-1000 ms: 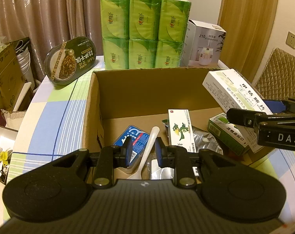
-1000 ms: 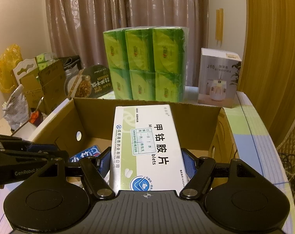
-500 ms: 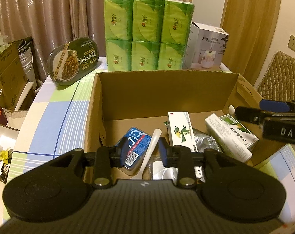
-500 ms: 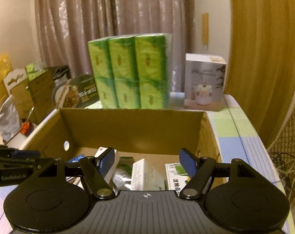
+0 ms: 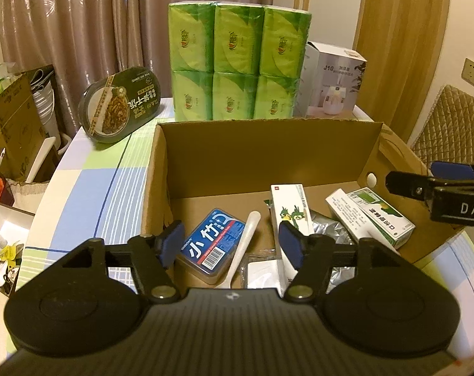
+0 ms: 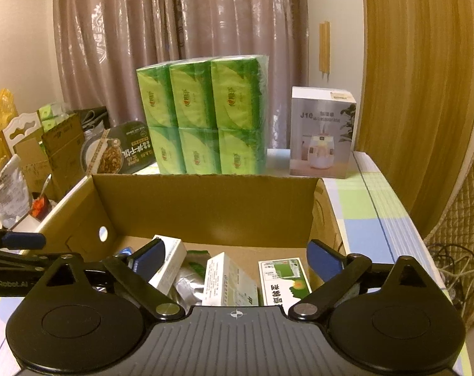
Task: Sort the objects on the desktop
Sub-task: 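Withdraw both tools from the box toward the night light and cable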
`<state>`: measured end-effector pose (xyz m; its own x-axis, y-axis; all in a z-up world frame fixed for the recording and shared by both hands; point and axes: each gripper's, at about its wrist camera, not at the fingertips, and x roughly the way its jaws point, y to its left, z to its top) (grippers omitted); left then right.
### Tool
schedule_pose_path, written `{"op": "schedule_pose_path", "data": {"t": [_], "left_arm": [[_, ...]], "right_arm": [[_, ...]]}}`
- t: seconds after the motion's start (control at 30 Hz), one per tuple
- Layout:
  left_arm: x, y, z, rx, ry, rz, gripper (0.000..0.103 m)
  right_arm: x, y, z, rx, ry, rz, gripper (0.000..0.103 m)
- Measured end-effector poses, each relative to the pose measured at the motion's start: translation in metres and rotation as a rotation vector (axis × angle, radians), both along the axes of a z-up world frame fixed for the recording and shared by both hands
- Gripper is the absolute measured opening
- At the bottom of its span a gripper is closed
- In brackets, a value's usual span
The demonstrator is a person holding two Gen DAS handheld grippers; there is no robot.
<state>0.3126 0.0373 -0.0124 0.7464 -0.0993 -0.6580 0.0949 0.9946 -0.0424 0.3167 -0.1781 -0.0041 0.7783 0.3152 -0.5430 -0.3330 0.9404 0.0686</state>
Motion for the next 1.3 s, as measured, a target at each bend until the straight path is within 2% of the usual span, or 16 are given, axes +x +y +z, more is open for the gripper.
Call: {"op": "schedule_pose_path", "data": {"t": [0.03, 0.33, 0.7, 1.07, 1.3], "left_arm": [[-0.001, 0.000, 0.001, 0.002, -0.004, 0.000, 0.070], [-0.015, 0.003, 0.012, -0.006, -0.039, -0.004, 0.085], [-0.039, -0.001, 0.022, 0.007, -0.085, -0.034, 0.092], [-0.072, -0.015, 0.018, 0.007, -0.116, -0.207, 0.093], [-0.101, -0.025, 0.005, 0.031, -0.112, -0.340, 0.093]], "right_arm": [[-0.001, -0.001, 0.000, 0.003, -0.003, 0.000, 0.097], [-0.012, -0.005, 0.003, -0.003, -0.041, 0.010, 0.101], [-0.042, -0.037, 0.011, 0.008, -0.112, -0.057, 0.101], [-0.100, -0.080, -0.006, 0.013, -0.068, -0.100, 0.101], [-0.124, -0.098, -0.023, 0.005, -0.018, -0.112, 0.101]]}}
